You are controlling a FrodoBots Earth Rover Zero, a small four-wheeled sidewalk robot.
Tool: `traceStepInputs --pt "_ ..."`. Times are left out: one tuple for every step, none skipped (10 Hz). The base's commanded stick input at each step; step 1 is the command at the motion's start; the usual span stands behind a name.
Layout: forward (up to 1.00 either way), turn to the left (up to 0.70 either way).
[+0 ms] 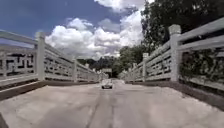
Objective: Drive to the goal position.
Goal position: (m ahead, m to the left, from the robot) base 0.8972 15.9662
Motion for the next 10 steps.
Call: traceStepInputs --pt "0.45 0.0" --pt "0.45 0.0" --pt "0.45 0.0" --pt "0.45 0.0" --pt "0.45 0.0" --pt "0.45 0.0" --pt "0.45 0.0" --pt "0.45 0.0" --pt "0.45 0.0" --pt "0.45 0.0"
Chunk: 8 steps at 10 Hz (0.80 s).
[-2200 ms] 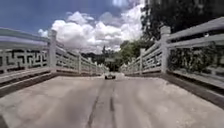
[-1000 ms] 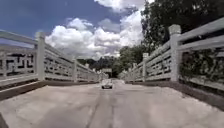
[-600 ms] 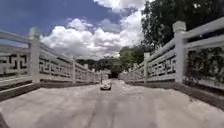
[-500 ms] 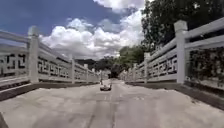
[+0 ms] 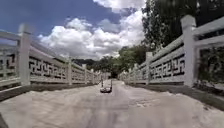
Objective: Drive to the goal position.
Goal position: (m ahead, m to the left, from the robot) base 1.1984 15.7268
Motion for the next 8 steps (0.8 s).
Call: traceStepInputs --pt "0.45 0.18" --pt "0.45 0.18" --pt "0.45 0.0" --pt "0.45 0.0" --pt "0.45 0.0" --pt "0.45 0.0" --pt "0.45 0.0" --pt "0.45 0.0"
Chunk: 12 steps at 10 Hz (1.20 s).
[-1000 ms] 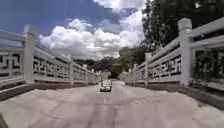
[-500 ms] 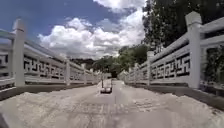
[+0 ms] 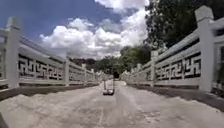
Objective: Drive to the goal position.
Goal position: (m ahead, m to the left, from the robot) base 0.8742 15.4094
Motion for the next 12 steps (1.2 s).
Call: traceStepInputs --pt "0.45 0.0" --pt "0.45 0.0" --pt "0.45 0.0" --pt "0.45 0.0" --pt "0.45 0.0" --pt "0.45 0.0" --pt "0.45 0.0" --pt "0.45 0.0" --pt "0.45 0.0" --pt "0.45 0.0" --pt "0.45 0.0" --pt "0.45 0.0"
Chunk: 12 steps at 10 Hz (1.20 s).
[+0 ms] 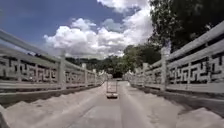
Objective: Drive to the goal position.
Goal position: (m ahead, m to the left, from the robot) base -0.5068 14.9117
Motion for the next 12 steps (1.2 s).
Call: traceStepInputs --pt "0.45 0.0" --pt "0.45 0.0" --pt "0.45 0.0" --pt "0.45 0.0" --pt "0.45 0.0" --pt "0.45 0.0" --pt "0.45 0.0" --pt "0.45 0.0" --pt "0.45 0.0" --pt "0.45 0.0" --pt "0.45 0.0" --pt "0.45 0.0"
